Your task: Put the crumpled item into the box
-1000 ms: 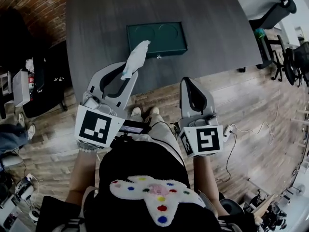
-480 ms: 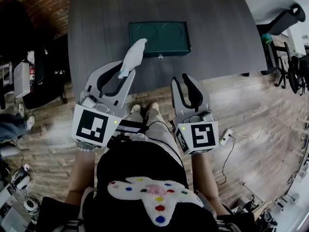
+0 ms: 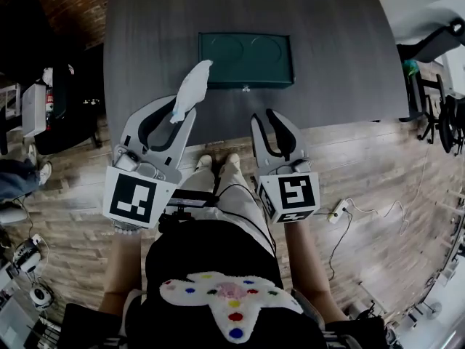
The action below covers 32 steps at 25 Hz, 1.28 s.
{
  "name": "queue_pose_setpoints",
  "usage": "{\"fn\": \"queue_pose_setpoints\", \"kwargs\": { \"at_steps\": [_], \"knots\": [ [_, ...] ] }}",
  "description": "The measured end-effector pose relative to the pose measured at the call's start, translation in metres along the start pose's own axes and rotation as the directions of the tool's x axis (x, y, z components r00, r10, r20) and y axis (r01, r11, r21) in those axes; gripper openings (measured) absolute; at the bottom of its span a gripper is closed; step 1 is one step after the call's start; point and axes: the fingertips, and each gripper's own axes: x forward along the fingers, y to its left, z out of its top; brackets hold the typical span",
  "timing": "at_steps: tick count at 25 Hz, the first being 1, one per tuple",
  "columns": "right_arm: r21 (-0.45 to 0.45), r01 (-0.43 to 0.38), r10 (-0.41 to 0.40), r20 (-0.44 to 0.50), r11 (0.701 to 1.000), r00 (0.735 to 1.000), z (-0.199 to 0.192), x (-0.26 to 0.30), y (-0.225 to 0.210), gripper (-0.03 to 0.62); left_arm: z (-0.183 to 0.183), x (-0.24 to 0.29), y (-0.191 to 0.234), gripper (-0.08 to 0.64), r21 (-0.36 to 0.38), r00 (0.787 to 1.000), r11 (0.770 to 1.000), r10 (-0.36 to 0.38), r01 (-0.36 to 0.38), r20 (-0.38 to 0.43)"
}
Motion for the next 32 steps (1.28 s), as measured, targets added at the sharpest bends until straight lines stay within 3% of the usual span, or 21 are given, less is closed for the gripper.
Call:
{"fn": "queue_pose_setpoints", "kwargs": {
  "at_steps": [18,32],
  "knots": [
    [-0.005,-0.002,0.001,-0.145,1.000,0.989,-0.065,0.066,-0.032,0.100,-0.029,0.027,0.017,0.084,-0.064,0.996,0.995,0.069,-0.073,-0.059],
    [0.035,0.041,-0.032,-0.237,0.999,0.971,-0.108,0.117,-0.040,0.106,-0.054,0.030,0.037,0.084,-0.086,0.988,0.988,0.116,-0.125,-0.105]
  ]
}}
